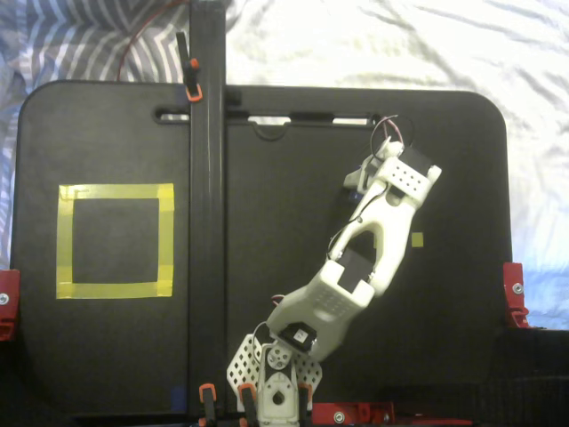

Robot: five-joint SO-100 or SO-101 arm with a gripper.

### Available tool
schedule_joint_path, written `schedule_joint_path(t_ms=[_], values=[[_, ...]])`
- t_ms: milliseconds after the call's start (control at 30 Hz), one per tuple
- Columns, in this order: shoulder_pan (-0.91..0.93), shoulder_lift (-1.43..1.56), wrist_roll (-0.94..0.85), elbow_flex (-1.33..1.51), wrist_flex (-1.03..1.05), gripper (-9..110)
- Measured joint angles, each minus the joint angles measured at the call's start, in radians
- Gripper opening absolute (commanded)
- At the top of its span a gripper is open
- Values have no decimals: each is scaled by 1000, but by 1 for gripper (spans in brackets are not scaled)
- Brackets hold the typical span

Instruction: Grasp a block and put it in the designated area.

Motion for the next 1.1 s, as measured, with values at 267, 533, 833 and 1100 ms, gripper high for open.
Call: schedule_joint_path(t_ms=[267, 533, 833, 1100], values=[[-54, 83, 17, 2, 32, 14], [-129, 238, 44, 3, 114, 14], [-229, 350, 91, 3, 216, 14], [-399, 451, 213, 117, 216, 14]])
